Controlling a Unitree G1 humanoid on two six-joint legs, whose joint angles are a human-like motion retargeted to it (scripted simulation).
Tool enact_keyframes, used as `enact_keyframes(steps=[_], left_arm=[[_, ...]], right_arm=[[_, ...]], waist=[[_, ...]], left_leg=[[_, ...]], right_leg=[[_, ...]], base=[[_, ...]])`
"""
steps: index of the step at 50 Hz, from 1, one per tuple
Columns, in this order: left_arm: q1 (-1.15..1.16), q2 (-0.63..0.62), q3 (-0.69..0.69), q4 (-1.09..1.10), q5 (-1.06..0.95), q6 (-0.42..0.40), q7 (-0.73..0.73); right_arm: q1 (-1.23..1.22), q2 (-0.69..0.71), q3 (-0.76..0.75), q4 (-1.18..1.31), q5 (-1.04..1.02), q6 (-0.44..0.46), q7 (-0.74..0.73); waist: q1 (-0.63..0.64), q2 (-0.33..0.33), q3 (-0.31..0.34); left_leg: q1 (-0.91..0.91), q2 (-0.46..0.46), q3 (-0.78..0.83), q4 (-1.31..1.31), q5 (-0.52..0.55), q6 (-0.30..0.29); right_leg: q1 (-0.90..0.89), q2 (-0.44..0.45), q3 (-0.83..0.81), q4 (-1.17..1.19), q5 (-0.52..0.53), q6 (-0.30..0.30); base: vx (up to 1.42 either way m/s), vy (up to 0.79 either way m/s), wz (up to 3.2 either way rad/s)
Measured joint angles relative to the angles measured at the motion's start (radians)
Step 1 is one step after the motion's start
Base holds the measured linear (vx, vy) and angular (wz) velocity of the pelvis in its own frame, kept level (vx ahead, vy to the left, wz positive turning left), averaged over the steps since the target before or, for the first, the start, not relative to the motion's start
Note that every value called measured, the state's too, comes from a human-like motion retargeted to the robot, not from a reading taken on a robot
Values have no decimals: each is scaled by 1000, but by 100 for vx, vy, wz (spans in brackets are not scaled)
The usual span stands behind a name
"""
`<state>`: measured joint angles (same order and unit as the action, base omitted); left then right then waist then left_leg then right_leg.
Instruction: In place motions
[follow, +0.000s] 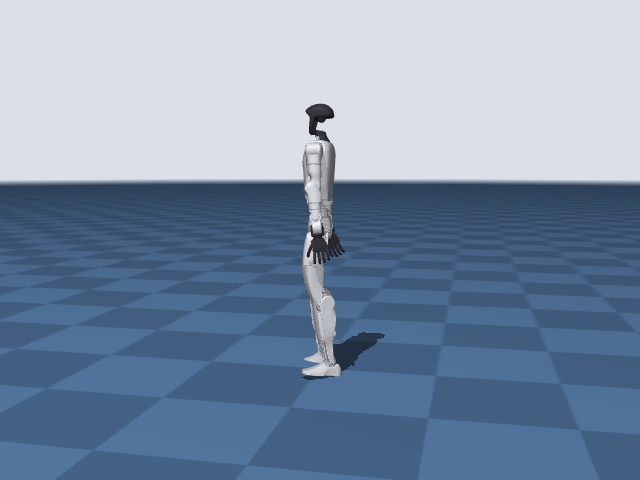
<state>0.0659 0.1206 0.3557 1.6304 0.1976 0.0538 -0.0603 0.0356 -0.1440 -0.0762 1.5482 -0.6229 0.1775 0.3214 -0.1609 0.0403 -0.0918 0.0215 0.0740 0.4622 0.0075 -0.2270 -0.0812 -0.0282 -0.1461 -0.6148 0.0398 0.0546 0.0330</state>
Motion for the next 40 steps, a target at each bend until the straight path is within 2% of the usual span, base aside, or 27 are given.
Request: enact_keyframes(steps=[5,10,14,20,30,40], left_arm=[[68,-2,27,12,44,-21,-2],[95,2,100,67,-35,-2,25],[105,14,81,65,-34,13,27],[107,8,54,-1,-6,9,10],[15,-19,44,-88,-38,-20,5],[-3,-43,42,-129,-30,-47,-16]], right_arm=[[-35,5,29,-51,-50,-21,35],[-65,19,65,-88,-59,-45,71],[-94,30,88,-85,-69,-54,93],[-134,41,112,-46,-70,-44,88],[-154,16,85,42,-43,-3,38],[-142,-14,37,85,3,19,6]], waist=[[-11,-4,-15],[-31,-13,-23],[-67,-6,-38],[-149,16,-52],[-240,59,-35],[-260,71,-26]], left_leg=[[0,22,30,3,-10,-14],[18,43,75,-2,-19,-25],[33,65,126,-7,-26,-35],[64,93,204,-9,-40,-44],[96,107,315,-5,-54,-47],[100,97,338,-7,-48,-44]], right_leg=[[-40,7,53,15,1,-3],[-75,27,118,23,6,-8],[-106,49,168,24,16,-9],[-141,87,239,16,42,-7],[-193,130,324,13,78,0],[-202,134,357,9,84,5]], base=[[-2,-23,-42],[-11,-37,-71],[-21,-32,-86],[-15,-17,-101],[-14,-2,-89],[-2,1,-18]])
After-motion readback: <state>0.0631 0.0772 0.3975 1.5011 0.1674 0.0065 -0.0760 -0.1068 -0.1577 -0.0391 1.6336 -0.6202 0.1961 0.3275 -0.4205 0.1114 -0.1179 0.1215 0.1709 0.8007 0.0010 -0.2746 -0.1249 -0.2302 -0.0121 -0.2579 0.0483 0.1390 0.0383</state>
